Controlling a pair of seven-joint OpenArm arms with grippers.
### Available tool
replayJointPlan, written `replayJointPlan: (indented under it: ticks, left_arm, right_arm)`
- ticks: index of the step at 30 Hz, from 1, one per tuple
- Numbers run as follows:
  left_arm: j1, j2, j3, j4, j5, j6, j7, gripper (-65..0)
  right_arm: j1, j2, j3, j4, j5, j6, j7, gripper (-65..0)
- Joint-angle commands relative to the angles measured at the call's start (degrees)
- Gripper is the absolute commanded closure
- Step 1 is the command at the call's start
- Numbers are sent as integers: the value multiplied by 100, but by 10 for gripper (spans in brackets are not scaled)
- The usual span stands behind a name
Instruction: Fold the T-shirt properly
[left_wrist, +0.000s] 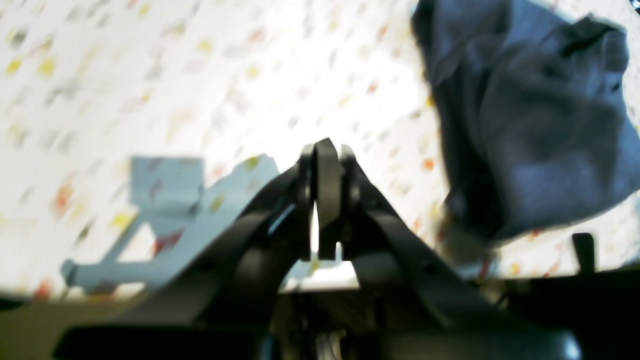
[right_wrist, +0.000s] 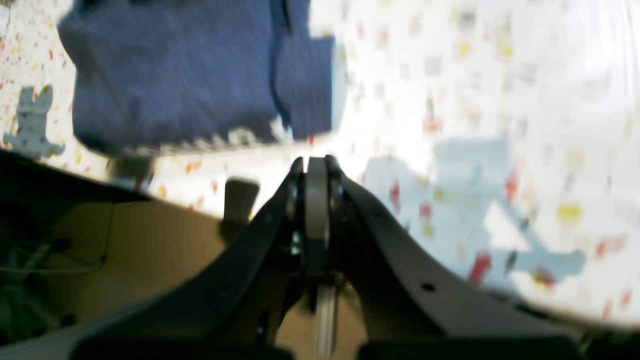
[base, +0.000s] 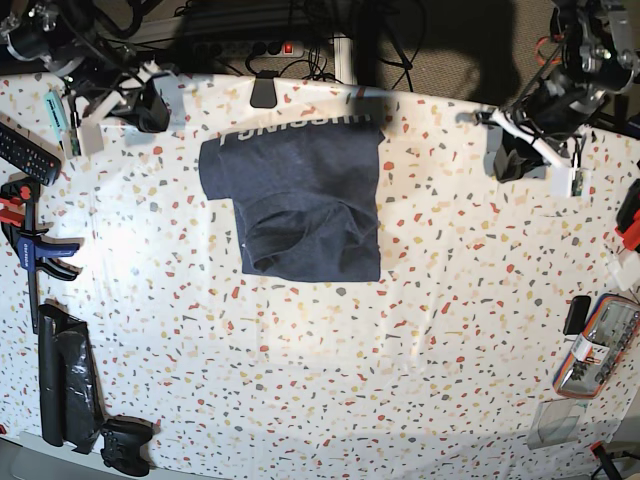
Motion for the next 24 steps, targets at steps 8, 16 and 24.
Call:
replayJointPlan:
  ticks: [8,16,24]
  left_arm:
    - [1851,-35,-459,107,-28,-501,-815,0]
    - [2599,15,-444,-730,-44,-1169,-866,0]
    - [1840,190,-444,-3952,170,-1648,-1502,0]
  right_arm:
    - [-1379,-282,304,109,485,69,-166,0]
    - [-1705,-1008,286,-584,-693,69,-98,0]
    - [-1329,-280,-269,-3062,-1445,69,898,0]
